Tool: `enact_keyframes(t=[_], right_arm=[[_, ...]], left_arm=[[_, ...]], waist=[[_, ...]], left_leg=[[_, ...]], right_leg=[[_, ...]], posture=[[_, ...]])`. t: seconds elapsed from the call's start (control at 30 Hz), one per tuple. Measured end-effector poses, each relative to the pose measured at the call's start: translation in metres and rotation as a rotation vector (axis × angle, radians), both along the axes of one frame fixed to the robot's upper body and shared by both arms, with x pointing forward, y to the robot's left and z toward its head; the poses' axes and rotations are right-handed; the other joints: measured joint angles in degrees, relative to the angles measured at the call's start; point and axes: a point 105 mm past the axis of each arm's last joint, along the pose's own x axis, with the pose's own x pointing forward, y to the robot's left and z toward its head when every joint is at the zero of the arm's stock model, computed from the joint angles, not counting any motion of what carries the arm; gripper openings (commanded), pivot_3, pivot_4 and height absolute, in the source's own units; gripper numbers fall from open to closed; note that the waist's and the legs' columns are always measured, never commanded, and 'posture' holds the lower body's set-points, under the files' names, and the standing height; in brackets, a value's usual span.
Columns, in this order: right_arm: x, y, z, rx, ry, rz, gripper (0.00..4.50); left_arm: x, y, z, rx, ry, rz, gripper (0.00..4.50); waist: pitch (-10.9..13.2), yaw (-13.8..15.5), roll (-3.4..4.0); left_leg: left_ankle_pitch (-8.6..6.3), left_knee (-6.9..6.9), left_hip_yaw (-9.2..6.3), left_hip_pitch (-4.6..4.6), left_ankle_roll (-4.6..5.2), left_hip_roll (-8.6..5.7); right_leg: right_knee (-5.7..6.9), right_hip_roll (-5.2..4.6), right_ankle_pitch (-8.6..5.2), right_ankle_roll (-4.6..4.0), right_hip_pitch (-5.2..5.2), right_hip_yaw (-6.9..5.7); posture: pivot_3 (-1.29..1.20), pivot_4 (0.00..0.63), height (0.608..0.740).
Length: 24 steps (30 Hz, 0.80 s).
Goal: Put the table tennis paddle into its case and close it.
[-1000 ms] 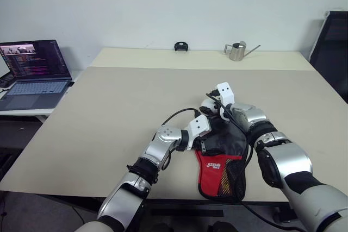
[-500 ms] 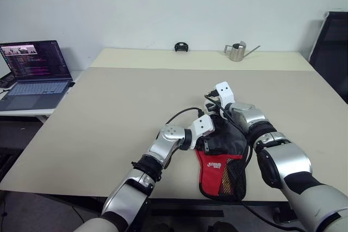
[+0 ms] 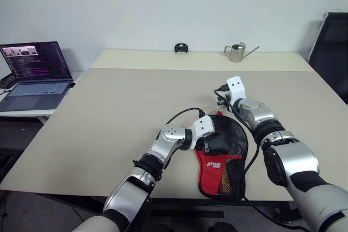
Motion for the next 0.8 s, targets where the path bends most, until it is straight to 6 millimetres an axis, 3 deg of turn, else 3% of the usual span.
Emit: enact_keyframes(t=[0.27,0.5,0.8], right_arm=[[0.000,-0.037,0.006,-0.029,-0.012,-0.074,0.46],[-0.005,-0.053,0.000,-0.061,-0.008,-0.089,0.46],[-0.037,-0.106,-0.009,-0.172,0.028,-0.070,0.46]], left_arm=[[-0.001,0.000,-0.001,0.000,0.000,-0.004,4.50],[-0.002,0.000,-0.004,-0.001,0.007,-0.005,4.50],[-0.003,-0.001,-0.004,-0.002,0.011,-0.008,4.50]], waist=[[-0.02,-0.02,0.02],[-0.07,0.01,0.07],[-0.10,0.27,0.11]], left_leg=[[-0.02,-0.02,0.01,0.02,0.05,0.01],[-0.02,-0.03,0.00,0.03,0.06,0.01],[-0.04,-0.03,-0.05,0.04,0.09,0.00]], right_leg=[[-0.01,0.00,0.00,0.00,0.03,0.01],[-0.05,0.00,0.00,0.00,0.08,-0.01],[-0.09,0.00,-0.01,0.01,0.14,-0.06]], posture=[[0.00,0.150,0.740],[0.00,0.150,0.740],[0.00,0.150,0.740]])
